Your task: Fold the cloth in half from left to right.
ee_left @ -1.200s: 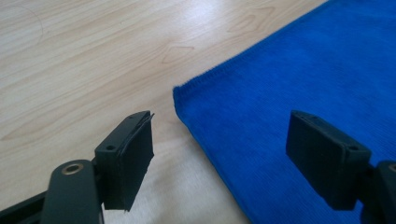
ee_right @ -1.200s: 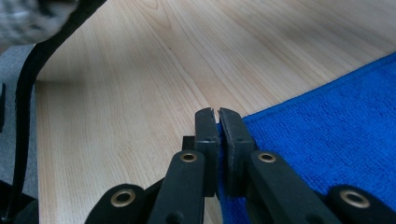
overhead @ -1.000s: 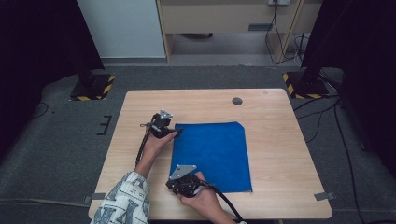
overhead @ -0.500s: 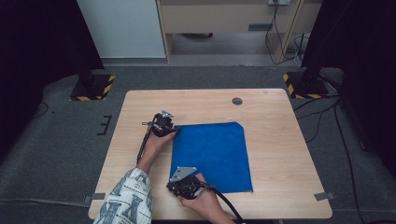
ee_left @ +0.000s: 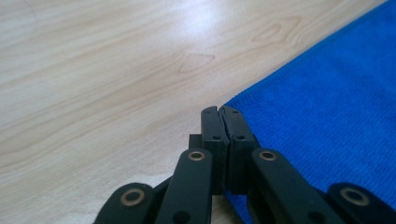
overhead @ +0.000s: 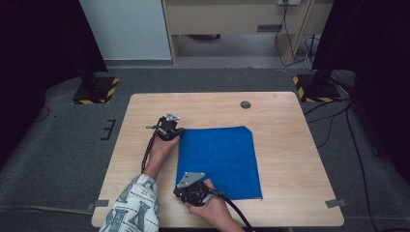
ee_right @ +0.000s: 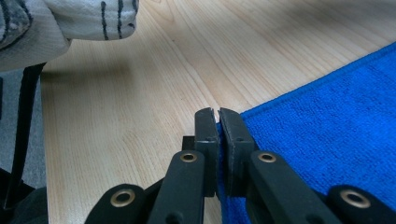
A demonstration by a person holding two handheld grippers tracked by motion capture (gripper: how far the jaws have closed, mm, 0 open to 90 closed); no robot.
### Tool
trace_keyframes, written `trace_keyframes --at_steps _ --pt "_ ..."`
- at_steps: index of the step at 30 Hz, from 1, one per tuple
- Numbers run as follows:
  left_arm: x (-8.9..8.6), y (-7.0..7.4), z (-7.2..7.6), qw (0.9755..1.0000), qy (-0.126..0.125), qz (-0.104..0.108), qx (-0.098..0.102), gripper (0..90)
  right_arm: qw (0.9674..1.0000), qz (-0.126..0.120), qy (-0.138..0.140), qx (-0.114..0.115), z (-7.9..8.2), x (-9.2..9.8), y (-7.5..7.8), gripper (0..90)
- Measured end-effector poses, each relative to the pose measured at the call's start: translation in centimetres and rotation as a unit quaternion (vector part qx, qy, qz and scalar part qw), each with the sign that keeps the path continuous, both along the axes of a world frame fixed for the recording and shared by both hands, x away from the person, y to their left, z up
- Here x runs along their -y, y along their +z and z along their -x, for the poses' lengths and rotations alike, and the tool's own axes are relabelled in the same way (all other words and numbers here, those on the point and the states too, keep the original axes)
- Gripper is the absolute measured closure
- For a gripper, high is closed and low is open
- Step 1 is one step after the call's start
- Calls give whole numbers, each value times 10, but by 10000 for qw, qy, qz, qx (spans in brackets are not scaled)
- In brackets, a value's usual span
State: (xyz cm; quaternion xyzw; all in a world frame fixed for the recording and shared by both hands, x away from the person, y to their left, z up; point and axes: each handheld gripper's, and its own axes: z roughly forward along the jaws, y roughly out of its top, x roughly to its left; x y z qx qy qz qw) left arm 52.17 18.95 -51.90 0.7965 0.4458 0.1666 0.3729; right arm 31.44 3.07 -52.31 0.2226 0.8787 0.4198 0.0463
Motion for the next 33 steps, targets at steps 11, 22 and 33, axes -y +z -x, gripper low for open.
trace_keyframes --at_steps 11,22,33 --pt "-3 19 1 9998 170 58 110 889 9996 -138 -234 96 0 3 16 874" --pt "-5 31 -3 9997 122 128 141 889 9984 -324 -417 222 3 -6 28 878" --pt "-14 31 -5 9997 162 143 113 889 9976 -387 -475 324 0 -13 40 879"
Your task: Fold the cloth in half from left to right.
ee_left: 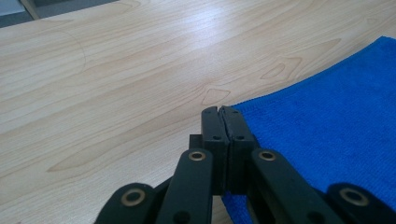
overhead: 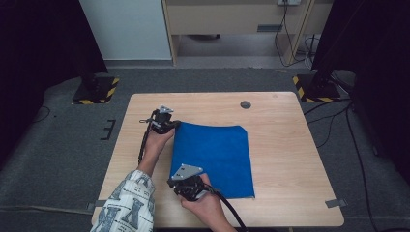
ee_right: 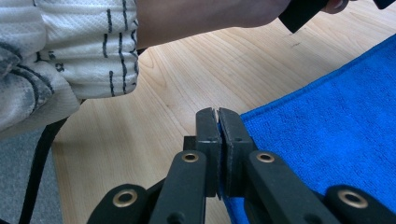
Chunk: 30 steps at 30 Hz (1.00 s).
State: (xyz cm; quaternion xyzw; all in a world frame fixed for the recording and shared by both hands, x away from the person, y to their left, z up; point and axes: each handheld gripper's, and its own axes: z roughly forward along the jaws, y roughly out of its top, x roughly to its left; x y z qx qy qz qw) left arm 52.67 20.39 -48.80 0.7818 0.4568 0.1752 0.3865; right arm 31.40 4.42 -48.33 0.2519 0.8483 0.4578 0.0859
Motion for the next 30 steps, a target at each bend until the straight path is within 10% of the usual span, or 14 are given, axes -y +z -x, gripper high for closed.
trace_keyframes --at_steps 30 --pt "-29 11 6 9998 70 -167 -40 889 9998 83 117 100 3 -19 5 881"
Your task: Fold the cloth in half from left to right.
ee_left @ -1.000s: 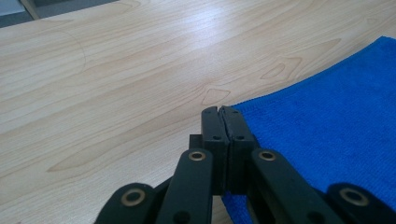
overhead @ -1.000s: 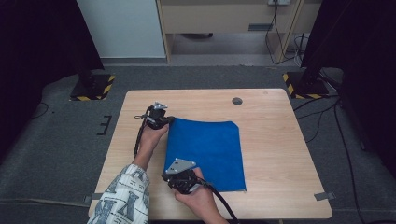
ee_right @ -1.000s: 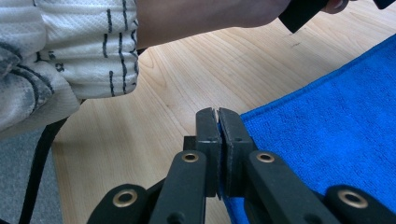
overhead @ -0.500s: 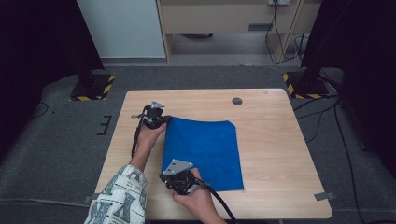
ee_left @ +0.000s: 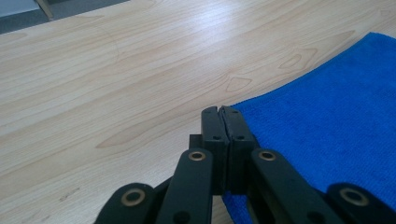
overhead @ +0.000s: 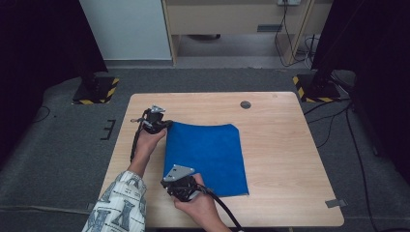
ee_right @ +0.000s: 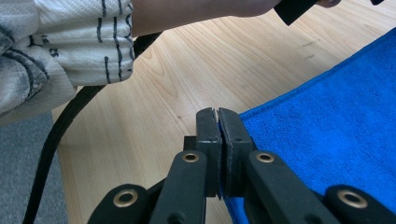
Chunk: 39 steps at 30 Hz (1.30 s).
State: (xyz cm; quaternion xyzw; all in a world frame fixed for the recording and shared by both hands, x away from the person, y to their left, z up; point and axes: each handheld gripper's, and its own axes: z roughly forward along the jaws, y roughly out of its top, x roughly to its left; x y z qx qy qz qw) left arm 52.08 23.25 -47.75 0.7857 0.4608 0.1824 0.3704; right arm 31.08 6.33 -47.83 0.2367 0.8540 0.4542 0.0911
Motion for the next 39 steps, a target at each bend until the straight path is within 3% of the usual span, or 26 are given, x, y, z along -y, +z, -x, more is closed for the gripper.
trace_keyframes --at_steps 11,19,25,32,36,39 --pt "-20 4 2 9999 101 136 -16 890 10000 -4 53 45 3 -15 3 881" --pt "-30 10 6 9998 169 119 14 889 9999 -83 83 94 2 -29 7 881" --pt "-13 11 1 9998 144 109 -53 888 9985 -506 -115 -200 -9 -12 3 881" --pt "18 3 -6 9997 107 204 -119 888 9977 -507 -394 -221 -9 28 -4 881" --pt "40 0 -8 9998 58 139 -132 888 9976 -507 -434 -188 -6 43 -4 881" --pt "54 0 -10 9996 64 251 -76 888 9976 -490 -458 -170 -2 53 -5 881"
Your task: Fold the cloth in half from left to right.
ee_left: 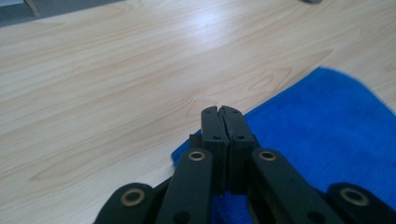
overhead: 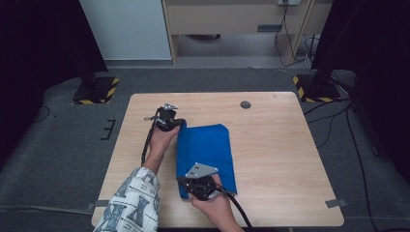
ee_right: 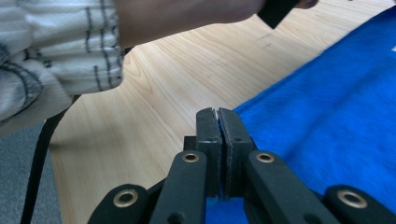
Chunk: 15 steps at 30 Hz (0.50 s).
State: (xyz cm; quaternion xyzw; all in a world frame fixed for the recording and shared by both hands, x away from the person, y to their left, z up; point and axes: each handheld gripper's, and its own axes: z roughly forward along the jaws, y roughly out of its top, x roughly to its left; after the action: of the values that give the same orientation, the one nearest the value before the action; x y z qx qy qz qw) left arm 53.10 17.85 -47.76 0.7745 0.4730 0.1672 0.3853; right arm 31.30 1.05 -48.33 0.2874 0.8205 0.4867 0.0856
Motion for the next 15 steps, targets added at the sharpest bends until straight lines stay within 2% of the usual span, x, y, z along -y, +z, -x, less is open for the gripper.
trace_keyframes --at_steps 1,4,8,13,15 --pt "4 0 -1 10000 3 36 6 888 10000 12 3 2 1 3 0 881" --pt "15 -1 -2 10000 -42 -63 -31 888 10000 55 -51 23 5 13 -1 881" --pt "28 0 -4 9999 -108 -81 -34 888 9999 129 -106 44 7 25 -1 881" --pt "46 3 -7 9997 -212 -139 -2 887 9997 176 -173 13 8 34 -5 881" --pt "52 1 -8 9997 -214 -102 -33 887 9996 212 -183 18 9 38 -6 881"
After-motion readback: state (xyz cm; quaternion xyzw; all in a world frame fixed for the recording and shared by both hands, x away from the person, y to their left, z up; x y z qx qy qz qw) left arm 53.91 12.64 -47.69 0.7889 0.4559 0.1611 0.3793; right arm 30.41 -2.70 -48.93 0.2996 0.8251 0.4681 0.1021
